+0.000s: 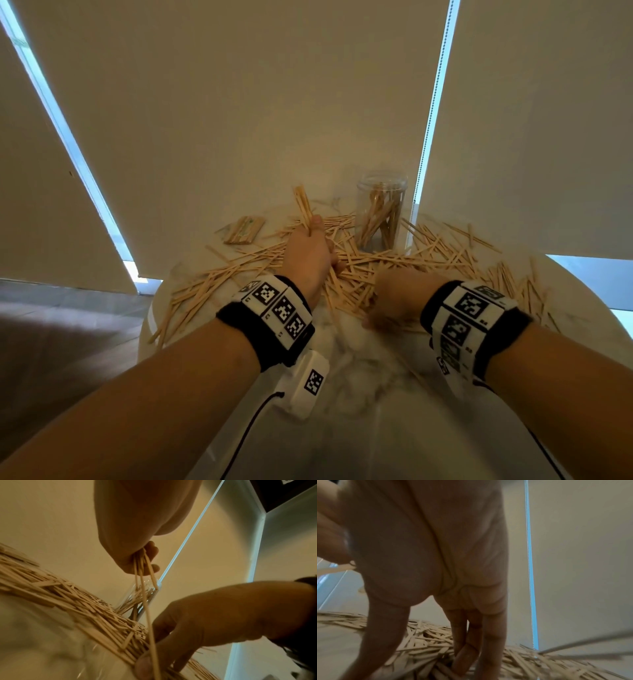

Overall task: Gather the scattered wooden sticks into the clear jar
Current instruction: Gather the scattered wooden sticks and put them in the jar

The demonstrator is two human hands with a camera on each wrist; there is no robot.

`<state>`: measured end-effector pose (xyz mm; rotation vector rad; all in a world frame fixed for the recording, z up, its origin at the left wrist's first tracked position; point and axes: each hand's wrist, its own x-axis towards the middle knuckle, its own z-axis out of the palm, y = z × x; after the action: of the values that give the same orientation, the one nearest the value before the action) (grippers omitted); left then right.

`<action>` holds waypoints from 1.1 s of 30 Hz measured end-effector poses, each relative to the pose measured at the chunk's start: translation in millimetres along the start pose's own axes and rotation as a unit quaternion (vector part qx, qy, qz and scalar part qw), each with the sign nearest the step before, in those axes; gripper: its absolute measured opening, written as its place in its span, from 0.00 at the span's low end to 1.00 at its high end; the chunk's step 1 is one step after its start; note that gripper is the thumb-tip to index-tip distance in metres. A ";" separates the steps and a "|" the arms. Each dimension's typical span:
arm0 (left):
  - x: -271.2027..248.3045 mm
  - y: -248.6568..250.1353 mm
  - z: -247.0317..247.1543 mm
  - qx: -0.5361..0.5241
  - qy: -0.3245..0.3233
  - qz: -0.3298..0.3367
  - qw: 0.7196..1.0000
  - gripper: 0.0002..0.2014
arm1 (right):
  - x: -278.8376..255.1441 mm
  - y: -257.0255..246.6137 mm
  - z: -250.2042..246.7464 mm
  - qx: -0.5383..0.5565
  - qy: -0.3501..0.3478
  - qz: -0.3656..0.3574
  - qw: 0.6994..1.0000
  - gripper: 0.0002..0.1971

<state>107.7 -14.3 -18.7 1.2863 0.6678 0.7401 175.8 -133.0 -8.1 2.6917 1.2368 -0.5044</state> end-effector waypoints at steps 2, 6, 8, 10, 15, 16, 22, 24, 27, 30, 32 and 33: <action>1.4 -4.0 2.8 0.030 0.005 0.007 0.999 0.18 | 2.6 -4.7 0.3 -0.012 0.000 -0.008 1.000 0.27; 5.8 -9.8 -1.8 0.060 0.031 0.006 0.998 0.30 | 4.6 -6.6 0.9 -0.008 0.006 -0.020 1.000 0.18; 8.5 -11.7 -6.5 0.061 0.030 -0.008 0.998 0.26 | 4.2 -6.6 2.5 -0.006 0.010 -0.024 1.000 0.18; 8.6 -12.0 -10.8 0.053 0.019 -0.019 0.998 0.20 | 4.0 -6.1 6.1 -0.019 0.013 -0.039 0.999 0.16; 2.8 -11.9 -19.1 0.027 0.000 -0.026 0.999 0.12 | -2.0 -9.0 13.0 -0.054 0.015 -0.076 0.996 0.12; 1.6 -12.1 -19.3 0.023 -0.001 -0.028 0.999 0.12 | -3.2 -10.6 13.1 -0.065 0.018 -0.080 0.995 0.13; -1.4 -6.9 -14.8 -0.024 -0.007 -0.032 0.999 0.10 | -5.1 -12.2 10.0 -0.111 0.027 -0.093 0.989 0.15; -0.4 -7.2 -14.1 -0.019 -0.005 -0.026 0.999 0.11 | -4.5 -11.2 10.5 -0.119 0.025 -0.092 0.988 0.16; 0.3 -7.7 -13.8 0.002 -0.004 -0.015 1.000 0.12 | -3.8 -9.7 12.9 -0.117 0.026 -0.092 0.989 0.18; 0.8 -8.6 -14.0 0.008 -0.002 -0.012 1.000 0.12 | 0.9 -8.0 17.4 -0.105 0.026 -0.085 0.990 0.19; 0.8 -10.2 -14.9 0.008 -0.003 -0.012 1.000 0.11 | 3.6 -6.6 20.1 -0.104 0.020 -0.077 0.991 0.19; 0.5 -11.0 -15.3 0.005 -0.005 -0.013 1.000 0.11 | 3.5 -6.1 21.0 -0.106 0.018 -0.073 0.992 0.19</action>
<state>97.2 -6.1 -32.0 1.2877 0.6801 0.7093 168.2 -132.0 -28.9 2.4572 1.4184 -0.3232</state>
